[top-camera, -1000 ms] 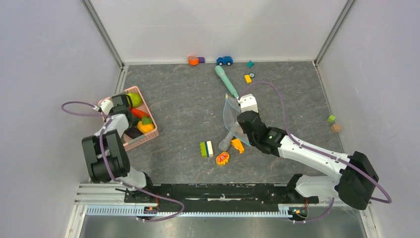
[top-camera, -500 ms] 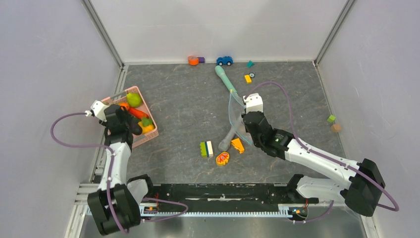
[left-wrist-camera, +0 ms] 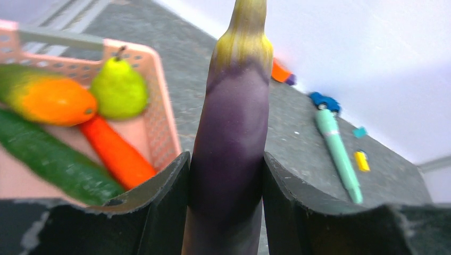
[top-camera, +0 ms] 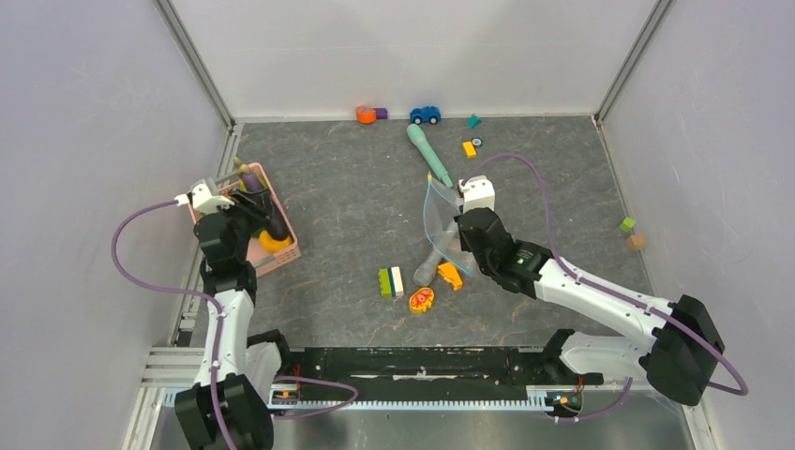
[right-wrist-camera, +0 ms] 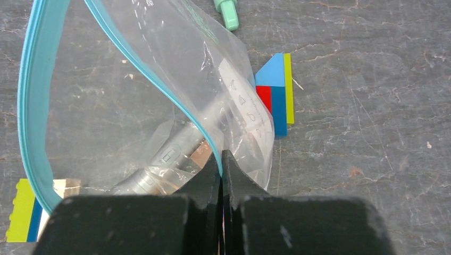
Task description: Place the food in the zip-top bag and seal the zipper
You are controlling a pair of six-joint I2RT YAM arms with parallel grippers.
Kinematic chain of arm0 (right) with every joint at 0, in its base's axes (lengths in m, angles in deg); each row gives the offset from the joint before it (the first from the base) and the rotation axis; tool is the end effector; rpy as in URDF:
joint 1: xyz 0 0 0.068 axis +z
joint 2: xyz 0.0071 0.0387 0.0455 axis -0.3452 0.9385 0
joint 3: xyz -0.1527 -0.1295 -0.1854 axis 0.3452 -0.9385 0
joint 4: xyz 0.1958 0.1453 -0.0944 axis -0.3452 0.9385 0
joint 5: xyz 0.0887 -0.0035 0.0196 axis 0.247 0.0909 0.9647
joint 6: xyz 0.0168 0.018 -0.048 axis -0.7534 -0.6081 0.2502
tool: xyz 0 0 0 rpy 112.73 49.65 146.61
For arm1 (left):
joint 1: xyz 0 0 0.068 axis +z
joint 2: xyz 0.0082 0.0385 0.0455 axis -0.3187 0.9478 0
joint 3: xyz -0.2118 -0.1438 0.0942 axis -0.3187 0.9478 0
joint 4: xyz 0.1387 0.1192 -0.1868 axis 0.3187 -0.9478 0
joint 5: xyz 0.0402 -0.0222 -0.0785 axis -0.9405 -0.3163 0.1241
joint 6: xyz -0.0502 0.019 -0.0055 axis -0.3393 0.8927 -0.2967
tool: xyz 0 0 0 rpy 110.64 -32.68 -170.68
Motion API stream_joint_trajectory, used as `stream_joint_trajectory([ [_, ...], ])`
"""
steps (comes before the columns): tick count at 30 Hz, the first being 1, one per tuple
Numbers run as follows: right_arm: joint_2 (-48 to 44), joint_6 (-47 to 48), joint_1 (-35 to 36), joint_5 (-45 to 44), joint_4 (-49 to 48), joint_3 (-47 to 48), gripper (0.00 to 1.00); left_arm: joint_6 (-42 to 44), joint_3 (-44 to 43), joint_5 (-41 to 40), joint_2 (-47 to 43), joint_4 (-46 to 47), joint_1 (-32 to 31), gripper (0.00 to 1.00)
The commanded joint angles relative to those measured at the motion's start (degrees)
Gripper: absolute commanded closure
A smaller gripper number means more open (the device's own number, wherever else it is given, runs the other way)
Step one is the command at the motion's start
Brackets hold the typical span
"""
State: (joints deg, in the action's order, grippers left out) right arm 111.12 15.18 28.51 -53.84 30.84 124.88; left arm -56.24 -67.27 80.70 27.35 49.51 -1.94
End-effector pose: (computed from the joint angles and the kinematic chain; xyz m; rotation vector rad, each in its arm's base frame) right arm 0.1816 0.1751 0.2646 -0.1852 2.0120 0.0668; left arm 0.1954 0.0532 0.2613 -0.5692 1.6145 -0.2846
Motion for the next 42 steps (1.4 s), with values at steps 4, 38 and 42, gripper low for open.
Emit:
stream_joint_trajectory([
  [4, -2.01, -1.74, -0.63, 2.63, -5.17, -1.22, 0.98, -7.52, 1.0, 17.33, 1.55, 14.84, -5.99, 0.98],
  [38, 5.61, -17.07, -0.72, 14.08, -18.29, 7.91, 1.0, 11.56, -20.07, -43.01, 14.99, 29.94, -69.64, 0.98],
  [42, 4.13, -18.97, -0.76, 13.96, -21.64, 4.77, 1.0, 13.36, -19.59, -43.39, 17.19, 30.22, -69.72, 0.98],
])
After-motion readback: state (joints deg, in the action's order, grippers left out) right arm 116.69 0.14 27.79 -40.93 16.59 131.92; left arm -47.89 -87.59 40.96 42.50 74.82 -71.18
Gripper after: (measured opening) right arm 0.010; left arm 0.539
